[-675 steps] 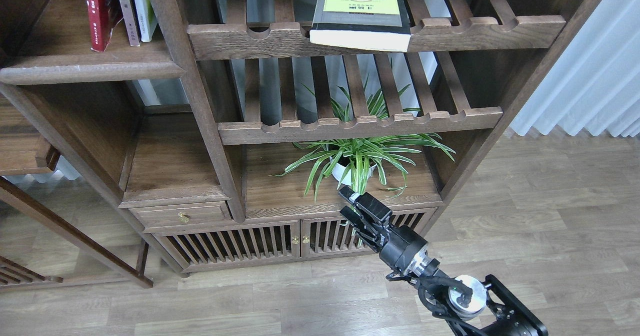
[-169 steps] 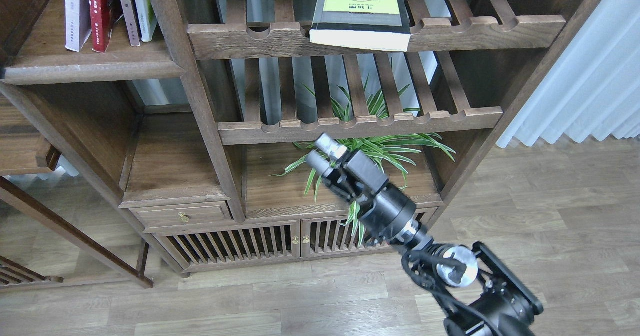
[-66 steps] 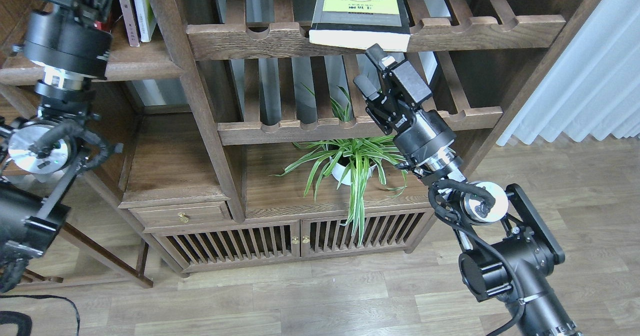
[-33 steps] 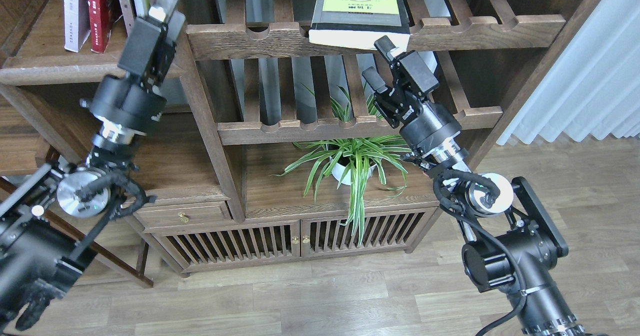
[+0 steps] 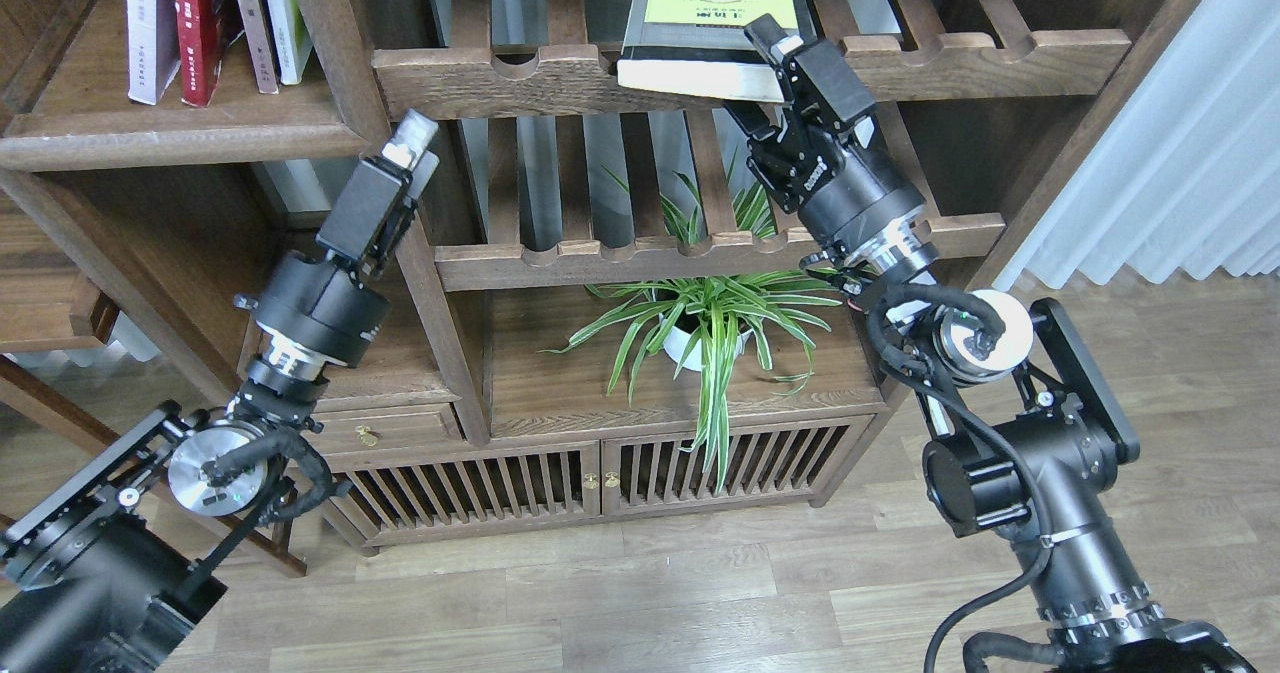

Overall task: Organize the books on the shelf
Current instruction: 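Tilt the framed book outward off the upper shelf with the right gripper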

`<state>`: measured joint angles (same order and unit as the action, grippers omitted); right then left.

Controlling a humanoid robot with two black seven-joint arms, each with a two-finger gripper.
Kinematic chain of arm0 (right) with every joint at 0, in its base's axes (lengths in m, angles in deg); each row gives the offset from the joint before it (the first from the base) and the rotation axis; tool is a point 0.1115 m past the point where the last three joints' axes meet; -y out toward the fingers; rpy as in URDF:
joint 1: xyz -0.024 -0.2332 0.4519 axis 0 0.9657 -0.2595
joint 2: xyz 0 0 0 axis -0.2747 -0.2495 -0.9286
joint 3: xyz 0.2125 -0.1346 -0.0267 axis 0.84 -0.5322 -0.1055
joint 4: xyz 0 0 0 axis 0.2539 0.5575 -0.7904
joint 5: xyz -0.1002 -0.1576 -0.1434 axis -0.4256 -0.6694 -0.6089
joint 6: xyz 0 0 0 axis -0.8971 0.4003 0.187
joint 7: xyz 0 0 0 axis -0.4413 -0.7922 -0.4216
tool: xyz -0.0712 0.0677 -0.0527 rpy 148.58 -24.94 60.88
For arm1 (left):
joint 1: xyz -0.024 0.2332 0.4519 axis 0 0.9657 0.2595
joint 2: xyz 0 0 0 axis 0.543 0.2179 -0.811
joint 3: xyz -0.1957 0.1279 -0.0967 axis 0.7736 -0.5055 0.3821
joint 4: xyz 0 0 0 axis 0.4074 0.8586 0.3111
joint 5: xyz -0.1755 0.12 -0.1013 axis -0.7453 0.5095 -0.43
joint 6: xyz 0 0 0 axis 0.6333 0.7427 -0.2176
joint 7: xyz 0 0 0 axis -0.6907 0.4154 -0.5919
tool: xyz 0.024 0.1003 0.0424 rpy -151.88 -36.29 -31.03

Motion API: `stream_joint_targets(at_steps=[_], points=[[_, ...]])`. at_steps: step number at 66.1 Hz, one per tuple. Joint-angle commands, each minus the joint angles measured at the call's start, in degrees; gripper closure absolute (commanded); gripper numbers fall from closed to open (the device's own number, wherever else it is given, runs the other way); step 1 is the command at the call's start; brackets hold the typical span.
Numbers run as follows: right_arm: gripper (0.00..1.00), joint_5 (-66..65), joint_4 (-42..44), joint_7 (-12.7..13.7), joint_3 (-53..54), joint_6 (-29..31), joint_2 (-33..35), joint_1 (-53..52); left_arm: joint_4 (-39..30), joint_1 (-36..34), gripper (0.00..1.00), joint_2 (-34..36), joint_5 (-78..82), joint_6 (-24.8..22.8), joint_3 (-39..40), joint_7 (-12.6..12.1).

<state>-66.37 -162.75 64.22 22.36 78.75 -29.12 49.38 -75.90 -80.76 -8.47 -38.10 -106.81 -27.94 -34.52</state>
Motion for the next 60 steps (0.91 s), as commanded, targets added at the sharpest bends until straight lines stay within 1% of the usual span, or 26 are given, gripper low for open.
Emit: stream_joint_targets(at_steps=[1, 14, 27, 35, 41, 50, 60], points=[[0.14, -0.01, -0.1, -0.13, 0.08, -0.32, 0.0, -0.1, 0.0, 0.97, 0.01, -0.1, 0.13, 0.0, -0.17, 0.0], [0.15, -0.1, -0.1, -0.22, 0.08, -0.67, 0.0, -1.42, 0.0, 2.47, 0.01, -0.1, 0.31, 0.0, -0.09, 0.0], [0.19, -0.63, -0.1, -0.22, 0.0, -1.82, 0.0, -1.51, 0.0, 3.35, 0.01, -0.1, 1.36, 0.0, -0.09, 0.0], [0.27, -0.71, -0.01, -0.13, 0.0, -1.91, 0.0, -1.42, 0.0, 3.35, 0.01, -0.1, 1.36, 0.0, -0.09, 0.0], [0.29, -0.89, 0.16, -0.22, 0.0, -2.17, 0.0, -1.51, 0.0, 3.35, 0.01, -0.1, 1.36, 0.0, -0.09, 0.0], [0.35, -1.07, 0.34, -0.22, 0.0, -2.34, 0.0, -1.51, 0.0, 3.35, 0.01, -0.1, 1.36, 0.0, 0.0, 0.0], [0.36, -1.42, 0.69, -0.22, 0.08, -2.61, 0.0, -1.6, 0.0, 3.79, 0.01, -0.1, 1.45, 0.0, -0.09, 0.0]])
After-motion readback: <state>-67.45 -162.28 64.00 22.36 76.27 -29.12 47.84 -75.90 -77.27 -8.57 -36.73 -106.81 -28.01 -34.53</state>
